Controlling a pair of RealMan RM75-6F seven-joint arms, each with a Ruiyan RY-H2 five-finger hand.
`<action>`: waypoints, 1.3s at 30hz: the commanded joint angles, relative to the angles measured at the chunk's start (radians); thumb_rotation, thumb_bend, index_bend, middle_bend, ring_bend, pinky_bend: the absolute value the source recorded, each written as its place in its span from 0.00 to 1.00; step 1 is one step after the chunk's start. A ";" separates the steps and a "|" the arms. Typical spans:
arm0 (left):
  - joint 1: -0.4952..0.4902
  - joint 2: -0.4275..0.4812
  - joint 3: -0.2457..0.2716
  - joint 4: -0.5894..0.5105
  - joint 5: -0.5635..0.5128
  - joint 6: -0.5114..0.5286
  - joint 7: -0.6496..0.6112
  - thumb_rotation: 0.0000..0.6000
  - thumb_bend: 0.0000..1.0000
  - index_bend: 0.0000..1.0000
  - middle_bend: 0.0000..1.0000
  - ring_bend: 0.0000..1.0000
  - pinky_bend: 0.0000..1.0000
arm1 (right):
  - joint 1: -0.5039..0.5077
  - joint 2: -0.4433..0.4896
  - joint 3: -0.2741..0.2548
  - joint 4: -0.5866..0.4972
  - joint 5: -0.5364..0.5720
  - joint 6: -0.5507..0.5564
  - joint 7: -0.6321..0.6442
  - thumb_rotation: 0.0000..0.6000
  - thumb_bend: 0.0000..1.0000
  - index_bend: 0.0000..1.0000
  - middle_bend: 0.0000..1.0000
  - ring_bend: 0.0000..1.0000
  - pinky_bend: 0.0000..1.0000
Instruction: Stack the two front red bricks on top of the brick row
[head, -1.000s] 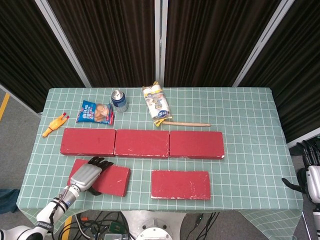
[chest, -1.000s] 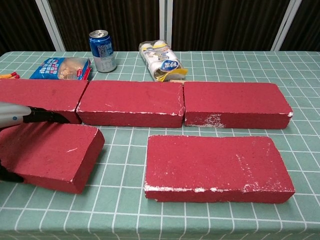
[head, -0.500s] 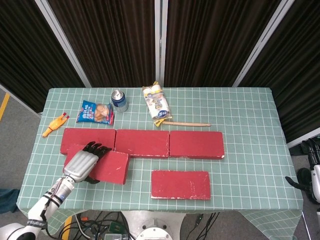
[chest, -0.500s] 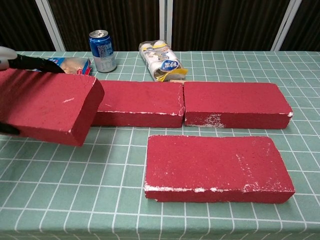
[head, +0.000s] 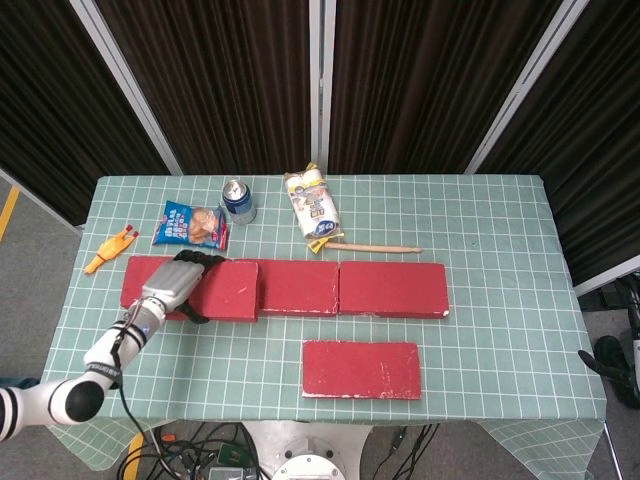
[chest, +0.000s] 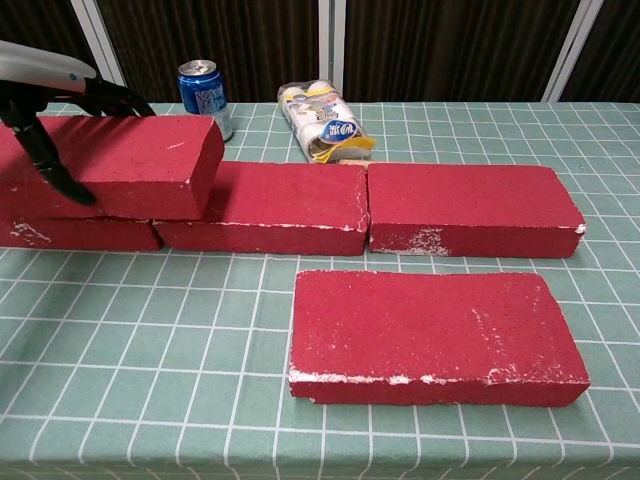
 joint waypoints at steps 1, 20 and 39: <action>-0.058 -0.034 0.006 0.035 -0.087 0.010 0.019 1.00 0.18 0.14 0.18 0.08 0.00 | 0.001 -0.001 0.000 0.000 0.001 -0.003 -0.001 1.00 0.00 0.00 0.00 0.00 0.00; -0.144 -0.148 0.058 0.114 -0.152 0.064 0.068 1.00 0.18 0.14 0.18 0.08 0.00 | -0.003 -0.002 0.000 0.008 0.013 -0.009 0.006 1.00 0.00 0.00 0.00 0.00 0.00; -0.186 -0.182 0.063 0.175 -0.184 0.011 0.024 1.00 0.18 0.14 0.18 0.06 0.00 | -0.002 -0.006 0.001 0.023 0.022 -0.023 0.017 1.00 0.00 0.00 0.00 0.00 0.00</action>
